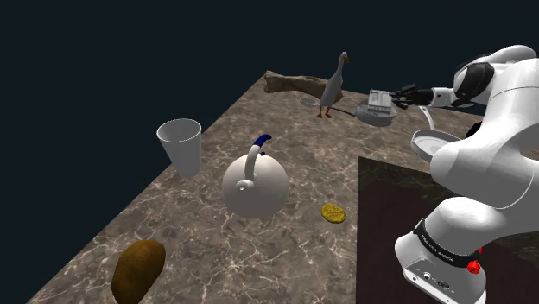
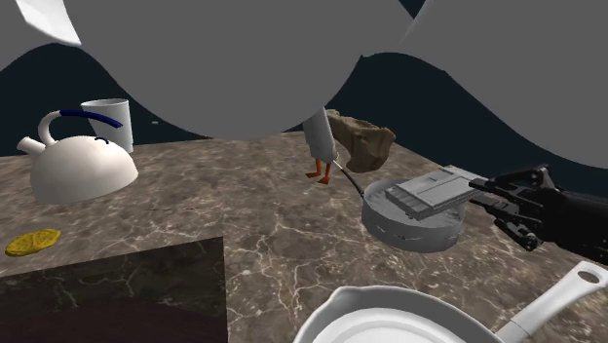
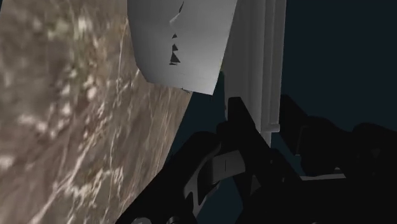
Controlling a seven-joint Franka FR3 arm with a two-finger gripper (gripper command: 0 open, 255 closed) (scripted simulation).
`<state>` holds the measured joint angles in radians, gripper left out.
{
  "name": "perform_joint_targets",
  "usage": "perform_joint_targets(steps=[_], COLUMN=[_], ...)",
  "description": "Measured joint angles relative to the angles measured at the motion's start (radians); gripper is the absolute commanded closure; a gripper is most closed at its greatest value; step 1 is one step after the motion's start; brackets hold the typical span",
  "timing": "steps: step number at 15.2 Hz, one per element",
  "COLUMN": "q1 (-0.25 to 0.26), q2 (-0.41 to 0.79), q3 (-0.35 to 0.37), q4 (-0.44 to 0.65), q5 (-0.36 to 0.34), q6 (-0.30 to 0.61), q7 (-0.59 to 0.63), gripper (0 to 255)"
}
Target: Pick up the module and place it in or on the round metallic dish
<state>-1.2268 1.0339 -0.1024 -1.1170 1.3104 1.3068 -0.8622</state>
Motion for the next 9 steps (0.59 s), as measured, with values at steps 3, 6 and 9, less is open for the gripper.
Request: perform_joint_targets(steps=[3,6,9], q1=[0.002,0.0,0.0], q2=[-0.037,-0.06,-0.081], q3=[-0.001,-0.001,0.0], q4=[-0.028,-0.031,-0.033], q5=[0.0,0.002,0.005], q6=[-0.003,-0.01,-0.016], q7=[0.009,0.028,0.048], gripper=[255,255,255])
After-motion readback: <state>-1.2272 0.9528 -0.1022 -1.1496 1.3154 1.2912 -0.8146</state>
